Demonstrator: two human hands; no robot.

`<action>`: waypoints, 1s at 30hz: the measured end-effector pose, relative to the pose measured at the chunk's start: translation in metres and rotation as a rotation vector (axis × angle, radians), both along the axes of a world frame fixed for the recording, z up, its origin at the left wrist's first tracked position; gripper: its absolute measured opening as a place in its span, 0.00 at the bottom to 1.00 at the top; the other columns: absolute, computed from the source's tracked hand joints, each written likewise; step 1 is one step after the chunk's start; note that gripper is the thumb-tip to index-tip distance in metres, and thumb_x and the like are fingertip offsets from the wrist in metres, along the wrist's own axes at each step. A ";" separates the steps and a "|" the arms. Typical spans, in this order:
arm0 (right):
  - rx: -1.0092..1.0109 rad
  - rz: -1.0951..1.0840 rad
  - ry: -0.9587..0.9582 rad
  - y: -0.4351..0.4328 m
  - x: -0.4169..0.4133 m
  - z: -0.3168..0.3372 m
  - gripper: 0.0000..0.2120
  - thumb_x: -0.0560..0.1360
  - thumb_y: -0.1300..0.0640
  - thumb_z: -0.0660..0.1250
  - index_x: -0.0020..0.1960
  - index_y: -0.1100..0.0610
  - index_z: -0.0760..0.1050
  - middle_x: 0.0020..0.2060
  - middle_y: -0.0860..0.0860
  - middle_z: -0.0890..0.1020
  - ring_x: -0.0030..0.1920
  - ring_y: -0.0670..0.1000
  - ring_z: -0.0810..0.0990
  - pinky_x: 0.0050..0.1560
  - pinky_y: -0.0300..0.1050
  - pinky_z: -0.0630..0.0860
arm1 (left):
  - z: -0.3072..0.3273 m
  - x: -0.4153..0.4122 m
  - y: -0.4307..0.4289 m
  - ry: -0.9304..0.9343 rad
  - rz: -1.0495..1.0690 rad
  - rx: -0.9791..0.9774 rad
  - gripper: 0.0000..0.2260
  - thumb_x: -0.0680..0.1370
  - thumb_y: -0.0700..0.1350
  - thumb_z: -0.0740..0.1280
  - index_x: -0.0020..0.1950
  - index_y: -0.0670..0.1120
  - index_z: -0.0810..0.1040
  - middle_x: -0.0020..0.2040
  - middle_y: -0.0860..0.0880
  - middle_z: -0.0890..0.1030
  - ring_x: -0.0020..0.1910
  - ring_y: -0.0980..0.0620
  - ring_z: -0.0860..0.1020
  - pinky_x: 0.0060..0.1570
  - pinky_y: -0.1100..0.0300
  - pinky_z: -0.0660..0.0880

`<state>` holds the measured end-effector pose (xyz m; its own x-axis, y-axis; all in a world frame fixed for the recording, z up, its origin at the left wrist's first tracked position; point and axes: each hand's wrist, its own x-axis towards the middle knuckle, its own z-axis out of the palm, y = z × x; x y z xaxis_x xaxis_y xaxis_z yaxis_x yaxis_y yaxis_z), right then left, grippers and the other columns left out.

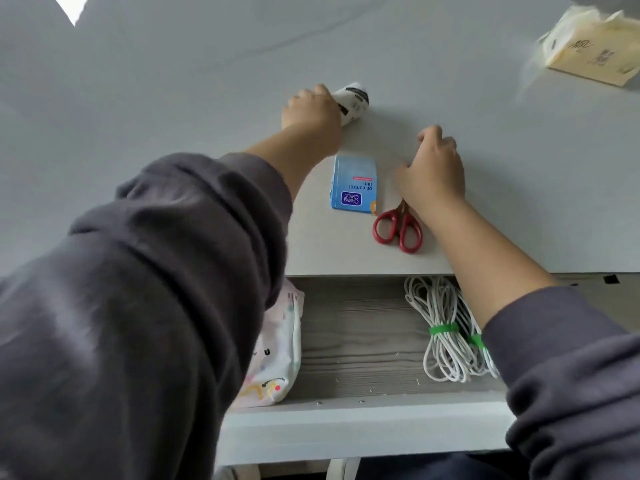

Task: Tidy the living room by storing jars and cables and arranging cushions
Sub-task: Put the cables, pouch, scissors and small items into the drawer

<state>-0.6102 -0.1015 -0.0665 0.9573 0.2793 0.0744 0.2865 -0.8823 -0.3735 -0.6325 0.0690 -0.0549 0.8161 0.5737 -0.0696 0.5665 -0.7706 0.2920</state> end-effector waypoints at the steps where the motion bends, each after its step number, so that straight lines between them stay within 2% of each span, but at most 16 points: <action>1: 0.003 -0.018 0.003 -0.003 -0.001 0.005 0.17 0.76 0.60 0.60 0.64 0.61 0.66 0.61 0.62 0.72 0.60 0.63 0.72 0.51 0.49 0.69 | 0.002 -0.007 0.002 -0.045 0.077 -0.127 0.22 0.76 0.40 0.66 0.68 0.40 0.65 0.64 0.41 0.73 0.62 0.42 0.74 0.53 0.54 0.72; 3: -0.013 -0.043 0.034 -0.014 -0.009 0.014 0.18 0.77 0.54 0.60 0.64 0.61 0.68 0.61 0.61 0.73 0.61 0.62 0.72 0.53 0.50 0.69 | 0.010 -0.025 0.002 -0.108 0.201 -0.394 0.22 0.75 0.42 0.66 0.66 0.40 0.65 0.60 0.43 0.76 0.57 0.44 0.78 0.45 0.56 0.75; 5: -0.065 -0.025 0.073 -0.026 -0.020 0.017 0.20 0.77 0.50 0.60 0.64 0.61 0.69 0.61 0.60 0.74 0.60 0.62 0.73 0.53 0.50 0.71 | 0.017 -0.044 0.001 -0.151 0.263 -0.576 0.21 0.74 0.44 0.67 0.65 0.39 0.68 0.55 0.44 0.78 0.50 0.45 0.81 0.42 0.54 0.80; 8: -0.149 0.011 0.132 -0.029 -0.044 0.013 0.21 0.75 0.49 0.64 0.62 0.62 0.72 0.58 0.62 0.76 0.57 0.63 0.76 0.48 0.47 0.69 | 0.023 -0.070 -0.010 -0.214 0.261 -0.813 0.11 0.75 0.44 0.68 0.54 0.43 0.72 0.43 0.48 0.78 0.42 0.50 0.80 0.50 0.53 0.81; 10: -0.164 -0.006 0.156 -0.022 -0.058 0.013 0.20 0.75 0.52 0.66 0.62 0.64 0.71 0.59 0.63 0.74 0.57 0.64 0.75 0.48 0.47 0.70 | 0.026 -0.081 -0.021 -0.246 0.272 -0.955 0.06 0.77 0.44 0.67 0.45 0.46 0.70 0.41 0.49 0.76 0.40 0.52 0.78 0.54 0.52 0.79; 14: -0.132 -0.051 0.204 -0.008 -0.075 0.019 0.24 0.74 0.57 0.70 0.64 0.65 0.66 0.61 0.63 0.71 0.59 0.63 0.74 0.54 0.49 0.73 | 0.030 -0.091 -0.033 -0.272 0.337 -1.064 0.09 0.77 0.44 0.67 0.42 0.46 0.67 0.44 0.46 0.77 0.45 0.47 0.80 0.55 0.49 0.79; 18: -0.052 -0.088 0.312 -0.005 -0.069 0.020 0.30 0.70 0.55 0.75 0.63 0.62 0.63 0.60 0.61 0.74 0.58 0.61 0.75 0.48 0.47 0.71 | 0.025 -0.094 -0.032 -0.257 0.339 -1.088 0.08 0.77 0.44 0.67 0.44 0.45 0.69 0.46 0.45 0.78 0.47 0.46 0.81 0.53 0.50 0.80; 20: 0.016 -0.076 0.338 -0.006 -0.065 0.022 0.31 0.69 0.55 0.76 0.63 0.61 0.62 0.56 0.58 0.76 0.55 0.58 0.76 0.44 0.45 0.70 | 0.022 -0.096 -0.031 -0.249 0.336 -1.104 0.07 0.76 0.44 0.68 0.45 0.45 0.70 0.45 0.46 0.78 0.45 0.47 0.81 0.52 0.51 0.80; 23: 0.203 -0.080 0.404 -0.007 -0.059 0.024 0.27 0.71 0.56 0.75 0.63 0.60 0.64 0.50 0.52 0.72 0.48 0.53 0.73 0.43 0.45 0.70 | 0.017 -0.098 -0.027 -0.291 0.336 -1.146 0.07 0.76 0.44 0.68 0.49 0.43 0.73 0.44 0.46 0.79 0.43 0.49 0.80 0.52 0.52 0.81; 24: 0.277 -0.077 0.430 -0.005 -0.058 0.023 0.22 0.71 0.58 0.74 0.59 0.61 0.68 0.47 0.52 0.73 0.47 0.52 0.73 0.42 0.46 0.72 | 0.016 -0.099 -0.027 -0.319 0.333 -1.163 0.06 0.76 0.44 0.68 0.48 0.44 0.73 0.44 0.46 0.78 0.43 0.49 0.80 0.52 0.52 0.81; 26: 0.458 -0.089 0.484 -0.001 -0.054 0.020 0.08 0.71 0.61 0.73 0.43 0.60 0.74 0.40 0.53 0.78 0.41 0.54 0.76 0.38 0.47 0.74 | 0.014 -0.100 -0.024 -0.370 0.339 -1.229 0.06 0.77 0.44 0.68 0.48 0.44 0.73 0.46 0.45 0.78 0.45 0.49 0.80 0.53 0.53 0.80; 28: 0.599 -0.134 0.573 0.004 -0.050 0.019 0.08 0.72 0.63 0.72 0.37 0.58 0.75 0.38 0.56 0.81 0.39 0.56 0.79 0.36 0.48 0.76 | 0.013 -0.100 -0.021 -0.387 0.346 -1.346 0.06 0.77 0.44 0.68 0.49 0.44 0.73 0.49 0.43 0.78 0.46 0.46 0.80 0.53 0.52 0.80; 30: 0.709 -0.158 0.704 0.008 -0.047 0.022 0.07 0.75 0.63 0.70 0.39 0.59 0.75 0.42 0.59 0.82 0.42 0.57 0.82 0.36 0.48 0.79 | 0.013 -0.102 -0.019 -0.361 0.327 -1.410 0.06 0.77 0.44 0.67 0.51 0.44 0.73 0.50 0.42 0.78 0.46 0.45 0.80 0.53 0.52 0.79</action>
<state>-0.6575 -0.0933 -0.0446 0.8696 0.2564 -0.4218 -0.3017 -0.4002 -0.8653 -0.7348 0.0502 -0.0416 0.7617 0.3644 -0.5357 0.3908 0.4012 0.8285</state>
